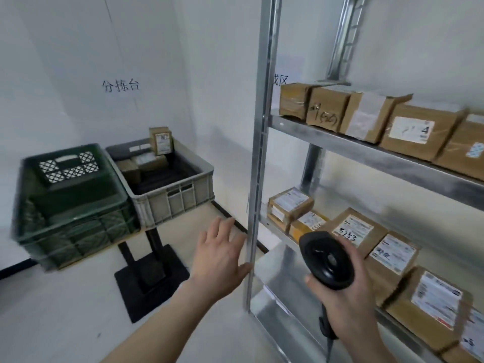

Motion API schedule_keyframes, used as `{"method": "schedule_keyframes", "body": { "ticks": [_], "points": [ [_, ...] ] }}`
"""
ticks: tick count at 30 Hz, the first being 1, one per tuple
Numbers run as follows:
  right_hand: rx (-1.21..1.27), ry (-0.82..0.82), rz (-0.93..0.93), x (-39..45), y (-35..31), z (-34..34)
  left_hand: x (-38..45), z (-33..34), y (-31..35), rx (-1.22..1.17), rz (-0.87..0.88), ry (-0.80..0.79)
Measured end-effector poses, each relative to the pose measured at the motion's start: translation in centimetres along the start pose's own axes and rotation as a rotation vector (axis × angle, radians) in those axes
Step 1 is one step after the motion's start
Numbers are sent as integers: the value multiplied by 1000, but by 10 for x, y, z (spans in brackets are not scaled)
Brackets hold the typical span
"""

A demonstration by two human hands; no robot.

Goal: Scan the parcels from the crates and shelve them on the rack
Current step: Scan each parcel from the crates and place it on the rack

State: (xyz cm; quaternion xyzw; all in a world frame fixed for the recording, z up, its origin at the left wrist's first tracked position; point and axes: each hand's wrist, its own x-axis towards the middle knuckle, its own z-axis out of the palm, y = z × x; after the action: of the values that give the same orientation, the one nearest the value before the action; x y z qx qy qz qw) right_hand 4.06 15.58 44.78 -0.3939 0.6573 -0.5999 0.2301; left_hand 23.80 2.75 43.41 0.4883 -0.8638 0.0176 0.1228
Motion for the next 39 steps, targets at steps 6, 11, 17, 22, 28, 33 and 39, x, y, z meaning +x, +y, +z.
{"method": "schedule_keyframes", "body": {
  "ticks": [6,11,17,22,28,33,39],
  "points": [
    [59,-108,22,80,13,96,66,10,-83,84,-107,-56],
    [108,-191,72,160,13,177,137,17,-147,111,-183,-92],
    [111,-304,28,230,-2,263,202,11,-210,135,-292,-108],
    [169,-333,22,270,-7,307,239,12,-257,134,-355,-102],
    [171,-346,5,307,1,347,279,30,-315,123,-385,-127],
    [127,-305,-12,336,11,387,319,52,-371,105,-367,-153],
    [84,-183,-26,377,13,456,393,79,-465,54,-304,-135]
  ]
}}
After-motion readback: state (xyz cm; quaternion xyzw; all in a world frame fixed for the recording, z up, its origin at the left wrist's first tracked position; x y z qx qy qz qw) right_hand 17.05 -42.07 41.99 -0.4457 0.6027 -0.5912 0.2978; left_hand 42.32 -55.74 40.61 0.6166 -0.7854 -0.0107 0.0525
